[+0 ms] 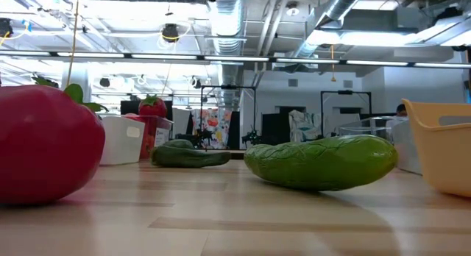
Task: Sort produce into baskets
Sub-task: Put the bottom green cucumber into the yellow bin
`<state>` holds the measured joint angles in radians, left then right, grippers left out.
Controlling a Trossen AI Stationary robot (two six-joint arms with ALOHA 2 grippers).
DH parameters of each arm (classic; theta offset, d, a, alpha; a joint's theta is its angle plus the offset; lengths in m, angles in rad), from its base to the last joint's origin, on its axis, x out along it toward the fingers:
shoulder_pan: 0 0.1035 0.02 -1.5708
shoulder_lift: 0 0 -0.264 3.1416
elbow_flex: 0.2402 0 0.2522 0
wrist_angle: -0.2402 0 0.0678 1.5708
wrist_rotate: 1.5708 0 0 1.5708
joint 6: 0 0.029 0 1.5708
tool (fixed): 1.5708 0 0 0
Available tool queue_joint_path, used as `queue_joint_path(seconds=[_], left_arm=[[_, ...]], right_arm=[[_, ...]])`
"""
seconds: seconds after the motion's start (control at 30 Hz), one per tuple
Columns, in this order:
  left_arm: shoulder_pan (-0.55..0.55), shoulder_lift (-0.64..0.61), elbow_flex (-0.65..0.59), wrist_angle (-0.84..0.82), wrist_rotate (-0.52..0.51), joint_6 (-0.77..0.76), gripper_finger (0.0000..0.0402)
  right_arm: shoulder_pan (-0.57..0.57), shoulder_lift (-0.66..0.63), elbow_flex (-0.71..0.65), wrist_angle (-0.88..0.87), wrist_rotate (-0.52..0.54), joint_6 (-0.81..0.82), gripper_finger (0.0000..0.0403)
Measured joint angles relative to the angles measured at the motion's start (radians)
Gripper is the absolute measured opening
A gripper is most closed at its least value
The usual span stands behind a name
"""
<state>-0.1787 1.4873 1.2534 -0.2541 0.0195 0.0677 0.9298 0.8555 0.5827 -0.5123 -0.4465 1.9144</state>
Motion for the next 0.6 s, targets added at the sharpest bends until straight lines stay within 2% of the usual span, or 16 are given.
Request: queue_joint_path(seconds=[0.13, 0.23, 0.4, 0.6], left_arm=[[-0.011, 0.063, 0.007, 0.058, 0.023, 0.005, 0.0231], [-0.011, 0.129, 0.043, 0.056, 0.052, 0.036, 0.0231], [-0.013, 0.247, 0.105, 0.027, 0.116, 0.118, 0.0231], [-0.030, 0.389, 0.178, -0.076, 0.133, 0.224, 0.0231]], right_arm=[[-0.020, -0.005, 0.006, 0.057, 0.004, 0.016, 0.0244], [-0.033, -0.013, 0.034, 0.051, 0.055, 0.015, 0.0244], [-0.044, -0.015, 0.093, 0.049, 0.222, -0.050, 0.0244], [-0.084, -0.012, 0.129, 0.050, 0.453, -0.213, 0.0244]])
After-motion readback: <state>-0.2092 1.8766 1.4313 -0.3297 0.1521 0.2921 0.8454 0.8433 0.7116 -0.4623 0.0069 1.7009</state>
